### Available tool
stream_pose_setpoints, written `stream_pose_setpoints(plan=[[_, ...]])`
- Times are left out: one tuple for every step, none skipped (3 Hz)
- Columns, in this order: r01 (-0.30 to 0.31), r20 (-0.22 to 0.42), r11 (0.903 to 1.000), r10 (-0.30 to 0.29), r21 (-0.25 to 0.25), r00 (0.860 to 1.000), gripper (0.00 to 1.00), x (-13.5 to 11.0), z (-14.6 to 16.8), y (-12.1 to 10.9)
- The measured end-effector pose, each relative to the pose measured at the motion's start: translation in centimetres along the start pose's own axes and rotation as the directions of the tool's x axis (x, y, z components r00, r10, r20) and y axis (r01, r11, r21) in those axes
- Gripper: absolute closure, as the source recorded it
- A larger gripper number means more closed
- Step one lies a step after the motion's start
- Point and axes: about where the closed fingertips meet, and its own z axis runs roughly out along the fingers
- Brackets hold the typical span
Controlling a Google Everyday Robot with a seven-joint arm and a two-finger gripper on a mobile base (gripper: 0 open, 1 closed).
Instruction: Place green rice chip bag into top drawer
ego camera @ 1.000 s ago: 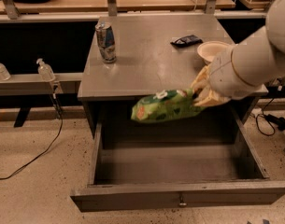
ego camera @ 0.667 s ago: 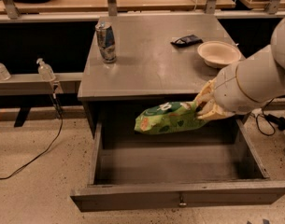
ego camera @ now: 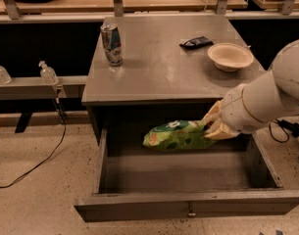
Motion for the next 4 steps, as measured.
stream_pose_setpoints(plan=[[-0.053,-0.022,0.9978,0.053,-0.04,0.998,0.62,2.3,2.7,1.4],[-0.131,-0.032,0.9895,0.13,-0.061,0.991,0.39,4.1,4.6,2.2],[-0.196,0.091,0.9806,0.196,-0.009,0.976,0.08,3.4,1.9,0.8],[-0.235,0.227,0.971,0.219,0.044,0.949,0.0,2.2,-2.0,-0.6]])
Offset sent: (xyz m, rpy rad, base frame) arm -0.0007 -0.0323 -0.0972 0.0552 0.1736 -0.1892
